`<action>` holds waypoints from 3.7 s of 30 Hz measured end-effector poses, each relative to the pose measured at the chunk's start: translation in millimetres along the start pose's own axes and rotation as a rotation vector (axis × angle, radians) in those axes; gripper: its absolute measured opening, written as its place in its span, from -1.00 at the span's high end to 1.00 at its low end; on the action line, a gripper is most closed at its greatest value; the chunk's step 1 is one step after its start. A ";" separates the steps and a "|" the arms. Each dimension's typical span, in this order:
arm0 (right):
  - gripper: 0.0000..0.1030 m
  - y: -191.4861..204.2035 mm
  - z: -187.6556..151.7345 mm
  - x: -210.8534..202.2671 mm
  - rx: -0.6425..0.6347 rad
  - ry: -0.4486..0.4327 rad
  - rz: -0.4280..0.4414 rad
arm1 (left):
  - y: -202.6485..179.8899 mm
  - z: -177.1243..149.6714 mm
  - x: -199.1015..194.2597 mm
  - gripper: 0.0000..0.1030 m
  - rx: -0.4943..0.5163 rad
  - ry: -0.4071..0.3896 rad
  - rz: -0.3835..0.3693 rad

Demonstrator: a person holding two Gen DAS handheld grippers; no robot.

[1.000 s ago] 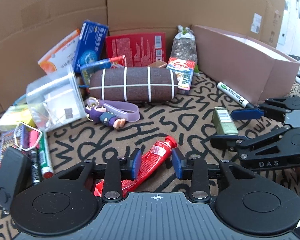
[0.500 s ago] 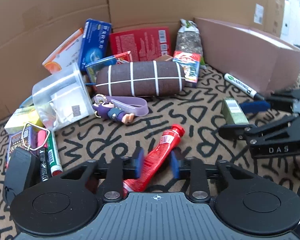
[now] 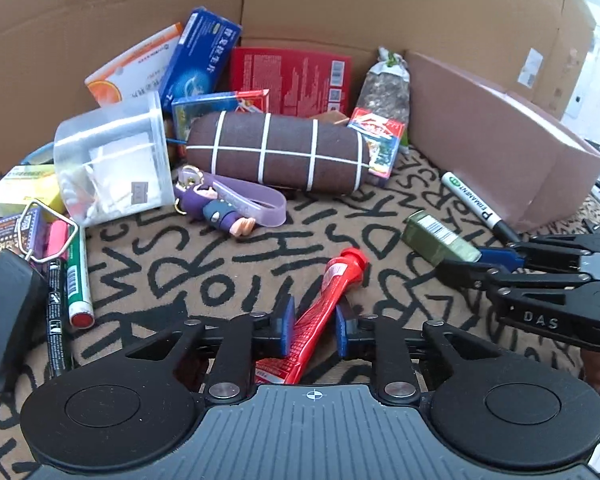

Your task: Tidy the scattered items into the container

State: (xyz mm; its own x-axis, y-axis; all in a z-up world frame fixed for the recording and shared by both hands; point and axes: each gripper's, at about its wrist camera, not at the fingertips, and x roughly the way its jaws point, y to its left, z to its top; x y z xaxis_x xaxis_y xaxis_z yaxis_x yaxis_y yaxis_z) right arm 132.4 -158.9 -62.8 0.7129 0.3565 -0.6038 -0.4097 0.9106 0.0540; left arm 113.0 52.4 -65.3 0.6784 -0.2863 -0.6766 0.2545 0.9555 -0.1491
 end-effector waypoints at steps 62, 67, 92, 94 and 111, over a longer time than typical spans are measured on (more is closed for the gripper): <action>0.52 -160.8 34.6 -83.2 0.157 -0.359 -0.305 | -210.6 179.7 90.3 0.91 0.186 -0.165 -0.352; 0.52 -165.0 32.3 -77.9 0.165 -0.350 -0.302 | -208.8 178.2 94.8 0.91 0.189 -0.152 -0.345; -0.97 -155.4 23.8 -92.4 0.181 -0.415 -0.416 | -194.1 173.0 70.3 -1.00 0.100 -0.265 -0.220; -0.98 -150.5 22.3 -98.0 0.177 -0.409 -0.432 | -192.8 172.0 66.7 -1.00 0.095 -0.265 -0.217; -0.99 -103.3 1.1 -151.7 0.136 -0.354 -0.564 | -192.0 112.3 8.0 -1.00 0.138 -0.204 -0.137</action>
State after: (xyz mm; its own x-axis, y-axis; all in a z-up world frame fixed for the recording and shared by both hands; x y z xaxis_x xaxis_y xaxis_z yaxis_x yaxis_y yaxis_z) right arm 67.2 -306.8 24.2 0.9492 -0.1551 -0.2738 0.1384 0.9872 -0.0795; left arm 146.9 -141.3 38.9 0.7526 -0.4338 -0.4954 0.4354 0.8922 -0.1199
